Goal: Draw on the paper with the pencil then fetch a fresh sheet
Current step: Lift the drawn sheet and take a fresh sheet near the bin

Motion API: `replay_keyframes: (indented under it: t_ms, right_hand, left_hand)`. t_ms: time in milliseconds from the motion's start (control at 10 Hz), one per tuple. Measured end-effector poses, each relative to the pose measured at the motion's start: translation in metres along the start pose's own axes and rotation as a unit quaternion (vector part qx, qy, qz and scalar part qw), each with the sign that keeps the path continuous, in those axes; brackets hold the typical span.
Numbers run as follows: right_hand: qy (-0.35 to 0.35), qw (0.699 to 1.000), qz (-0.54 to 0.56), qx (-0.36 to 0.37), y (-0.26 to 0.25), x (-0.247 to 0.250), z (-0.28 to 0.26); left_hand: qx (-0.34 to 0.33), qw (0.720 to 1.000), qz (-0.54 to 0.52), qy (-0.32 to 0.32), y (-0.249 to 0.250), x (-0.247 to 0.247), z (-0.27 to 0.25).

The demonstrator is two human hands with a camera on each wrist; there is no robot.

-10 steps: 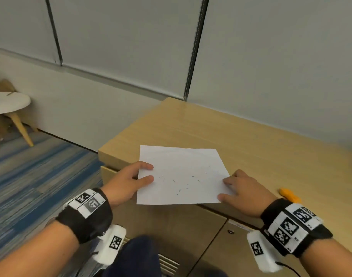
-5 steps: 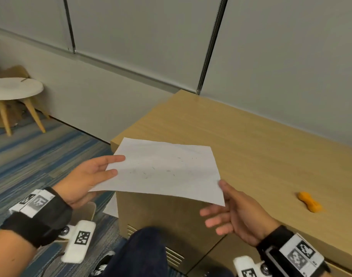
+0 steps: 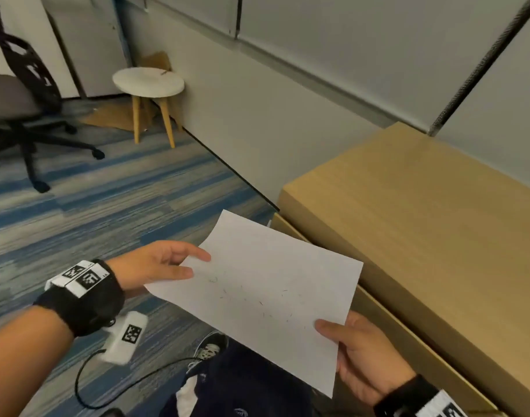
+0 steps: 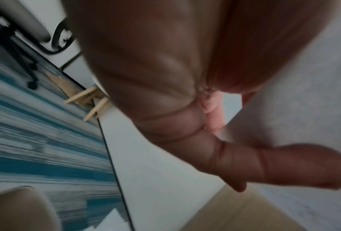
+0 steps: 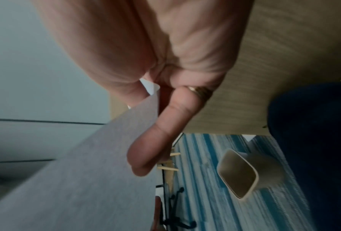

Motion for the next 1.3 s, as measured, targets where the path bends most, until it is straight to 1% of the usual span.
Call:
replay_keyframes:
  t_ms: [100, 200, 300, 400, 500, 600, 700, 800, 900, 1000, 1100, 1200, 1300]
  right_hand:
    - [0.013, 0.999, -0.034, -0.029, 0.033, -0.020, 0.036]
    - [0.032, 0.996, -0.063, -0.061, 0.063, -0.033, 0.082]
    - [0.048, 0.991, -0.092, -0.080, 0.083, -0.045, 0.127]
    - [0.092, 0.986, -0.107, -0.095, 0.096, -0.055, 0.172]
    - [0.120, 0.980, -0.109, -0.115, 0.109, -0.072, 0.211]
    - [0.140, 0.974, -0.118, -0.131, 0.120, -0.094, 0.246]
    - [0.168, 0.969, -0.125, -0.134, 0.131, -0.113, 0.280]
    - [0.184, 0.960, -0.170, -0.127, 0.142, -0.125, 0.310]
    - [0.171, 0.948, -0.234, -0.133, 0.148, -0.138, 0.327]
    - [0.164, 0.943, -0.254, -0.141, 0.151, -0.143, 0.339]
    - [0.172, 0.937, -0.273, -0.130, 0.154, -0.139, 0.347]
    - [0.172, 0.945, -0.249, -0.127, 0.159, -0.137, 0.349]
    - [0.179, 0.953, -0.206, -0.128, 0.157, -0.142, 0.345]
  left_hand:
    - [0.050, 0.999, -0.002, 0.004, -0.056, 0.026, 0.003]
    - [0.091, 0.996, 0.021, -0.010, -0.115, 0.045, 0.013]
    - [0.152, 0.987, 0.054, -0.010, -0.170, 0.059, 0.027]
    - [0.195, 0.973, 0.106, 0.064, -0.220, 0.085, 0.052]
    - [0.199, 0.945, 0.229, 0.120, -0.259, 0.107, 0.079]
    - [0.177, 0.912, 0.346, 0.131, -0.264, 0.104, 0.102]
    - [0.085, 0.930, 0.355, 0.050, -0.243, 0.055, 0.114]
    - [-0.014, 0.956, 0.288, -0.062, -0.222, -0.015, 0.106]
    - [0.036, 0.949, 0.289, -0.119, -0.246, -0.034, 0.108]
    - [0.219, 0.902, 0.369, -0.043, -0.314, 0.023, 0.113]
    - [0.201, 0.922, 0.329, 0.021, -0.324, 0.039, 0.132]
    - [0.066, 0.969, 0.237, -0.034, -0.276, -0.012, 0.141]
    - [0.175, 0.938, 0.294, -0.052, -0.316, -0.007, 0.135]
Point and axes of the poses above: each hand's wrist, its own z-axis towards the middle knuckle, its own x-axis out of the back of the hand, y = z × x, the point moved 9 cm from there along z, towards the middle knuckle, and after that the axes turned 12 degrees about y, right-handed, at the moved point
